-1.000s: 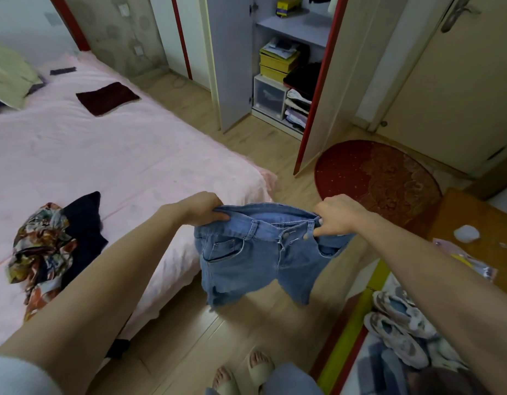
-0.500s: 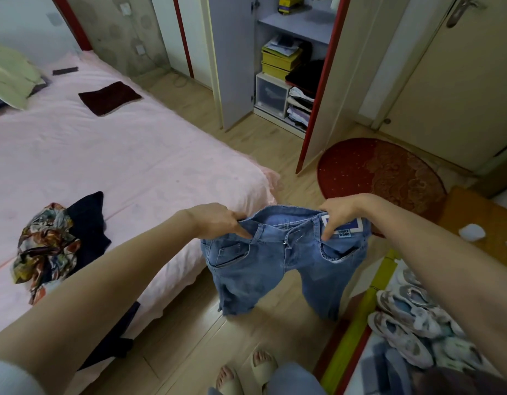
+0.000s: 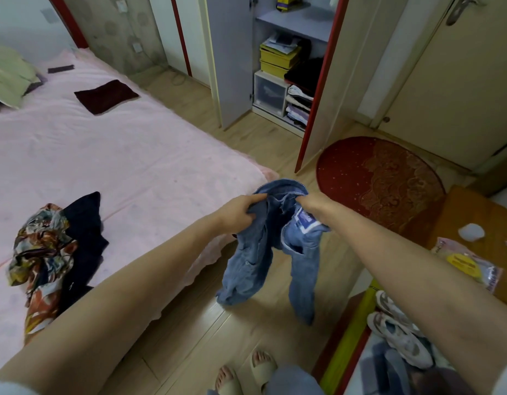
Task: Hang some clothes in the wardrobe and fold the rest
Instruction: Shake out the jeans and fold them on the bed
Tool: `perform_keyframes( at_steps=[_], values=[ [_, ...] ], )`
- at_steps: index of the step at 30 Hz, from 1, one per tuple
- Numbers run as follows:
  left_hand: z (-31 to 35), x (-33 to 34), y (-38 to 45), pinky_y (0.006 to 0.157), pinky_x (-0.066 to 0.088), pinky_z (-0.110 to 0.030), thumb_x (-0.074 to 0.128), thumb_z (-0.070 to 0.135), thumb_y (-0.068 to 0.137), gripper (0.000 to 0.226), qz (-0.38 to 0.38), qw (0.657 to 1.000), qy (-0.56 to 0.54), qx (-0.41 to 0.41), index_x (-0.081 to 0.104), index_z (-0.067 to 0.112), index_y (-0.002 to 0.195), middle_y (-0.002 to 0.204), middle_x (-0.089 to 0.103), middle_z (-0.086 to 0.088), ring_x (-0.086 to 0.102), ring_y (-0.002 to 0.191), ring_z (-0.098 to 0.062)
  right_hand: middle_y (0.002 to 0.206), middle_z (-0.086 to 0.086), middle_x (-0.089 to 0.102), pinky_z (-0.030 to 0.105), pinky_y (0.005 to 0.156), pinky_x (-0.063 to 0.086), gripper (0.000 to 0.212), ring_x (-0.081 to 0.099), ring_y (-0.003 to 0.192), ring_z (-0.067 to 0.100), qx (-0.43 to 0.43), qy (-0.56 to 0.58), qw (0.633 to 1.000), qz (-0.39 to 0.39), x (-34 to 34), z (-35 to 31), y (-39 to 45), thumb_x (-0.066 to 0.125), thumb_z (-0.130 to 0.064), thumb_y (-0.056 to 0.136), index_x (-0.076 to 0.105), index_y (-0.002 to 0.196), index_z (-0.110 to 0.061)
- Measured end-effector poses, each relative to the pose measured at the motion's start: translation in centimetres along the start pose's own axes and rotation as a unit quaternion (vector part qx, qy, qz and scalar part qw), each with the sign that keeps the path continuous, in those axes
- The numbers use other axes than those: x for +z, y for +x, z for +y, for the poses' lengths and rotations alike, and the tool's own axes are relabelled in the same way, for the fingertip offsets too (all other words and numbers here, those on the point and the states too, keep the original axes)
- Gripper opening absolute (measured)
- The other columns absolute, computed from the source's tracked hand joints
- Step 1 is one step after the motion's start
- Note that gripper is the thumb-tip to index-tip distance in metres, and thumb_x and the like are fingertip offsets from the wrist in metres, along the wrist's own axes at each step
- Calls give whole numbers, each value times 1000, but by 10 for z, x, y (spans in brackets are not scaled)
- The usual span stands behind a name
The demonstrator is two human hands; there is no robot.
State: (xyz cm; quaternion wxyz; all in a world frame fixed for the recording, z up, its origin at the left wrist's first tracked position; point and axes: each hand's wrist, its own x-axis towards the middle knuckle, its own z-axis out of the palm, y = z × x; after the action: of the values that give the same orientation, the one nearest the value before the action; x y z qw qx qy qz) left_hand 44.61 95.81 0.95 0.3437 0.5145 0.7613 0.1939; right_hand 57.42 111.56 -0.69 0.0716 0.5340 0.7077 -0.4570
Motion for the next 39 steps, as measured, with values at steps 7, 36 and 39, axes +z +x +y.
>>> perform_keyframes(
  at_steps=[7,36,39],
  values=[
    [18,11,-2,97,39,-20,51,13,98,72,123,971,-194,-61,5,12,154,155,28,-5,42,133,-21,103,16,65,40,85,53,20,63,98,30,9,118,990,-74,11,-28,-15,46,-8,96,56,112,-3],
    [16,-18,-30,73,52,-27,78,28,75,36,2,948,-276,-160,66,9,104,94,71,-6,67,83,-18,85,17,65,29,40,53,33,68,58,23,54,216,957,-183,39,-67,-46,32,4,95,56,118,4],
    [16,-15,-37,76,55,-29,84,15,66,40,24,975,-186,-116,63,10,100,92,69,-5,66,84,-20,92,22,65,40,46,57,28,67,75,30,71,297,932,-197,44,-69,-51,30,1,98,55,110,7]
  ],
)
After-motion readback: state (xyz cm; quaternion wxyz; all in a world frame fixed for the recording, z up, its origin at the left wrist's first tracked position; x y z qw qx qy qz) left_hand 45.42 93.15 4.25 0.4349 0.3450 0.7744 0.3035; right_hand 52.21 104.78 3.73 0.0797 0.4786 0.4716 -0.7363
